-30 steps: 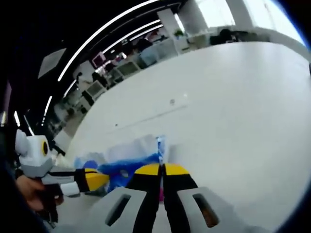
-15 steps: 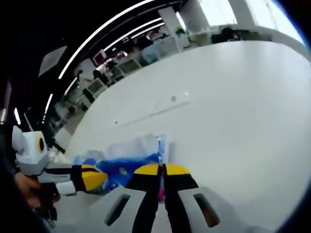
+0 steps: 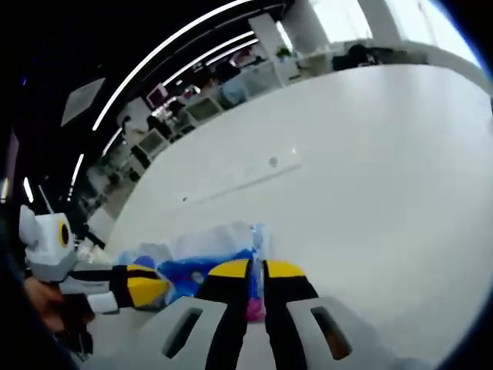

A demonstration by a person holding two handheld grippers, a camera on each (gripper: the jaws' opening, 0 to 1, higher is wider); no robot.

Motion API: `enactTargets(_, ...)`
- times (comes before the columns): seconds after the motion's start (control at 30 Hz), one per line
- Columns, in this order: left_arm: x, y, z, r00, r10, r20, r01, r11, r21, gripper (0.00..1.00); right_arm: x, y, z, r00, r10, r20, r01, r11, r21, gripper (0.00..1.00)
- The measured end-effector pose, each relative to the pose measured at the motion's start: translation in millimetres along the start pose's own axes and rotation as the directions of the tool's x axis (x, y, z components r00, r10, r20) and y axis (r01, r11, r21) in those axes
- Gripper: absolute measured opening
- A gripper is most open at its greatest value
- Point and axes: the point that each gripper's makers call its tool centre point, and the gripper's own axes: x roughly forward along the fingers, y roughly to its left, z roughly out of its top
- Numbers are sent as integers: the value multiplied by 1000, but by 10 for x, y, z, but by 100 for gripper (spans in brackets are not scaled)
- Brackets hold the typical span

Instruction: Arrange the tabletop items into an orderly group along one side of the table until the central work area is clear of visible clutter.

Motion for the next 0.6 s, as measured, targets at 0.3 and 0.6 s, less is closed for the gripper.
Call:
enactTargets(0.3, -141, 80, 45, 1000, 10, 17, -10, 1000, 15, 17, -72, -51, 112, 999, -13, 32, 14, 999, -43, 10)
enactTargets(0.6, -361, 123, 190, 992, -11, 128, 14, 1000, -21, 19, -278, -56, 141, 999, -27, 48, 30, 998, -58, 21)
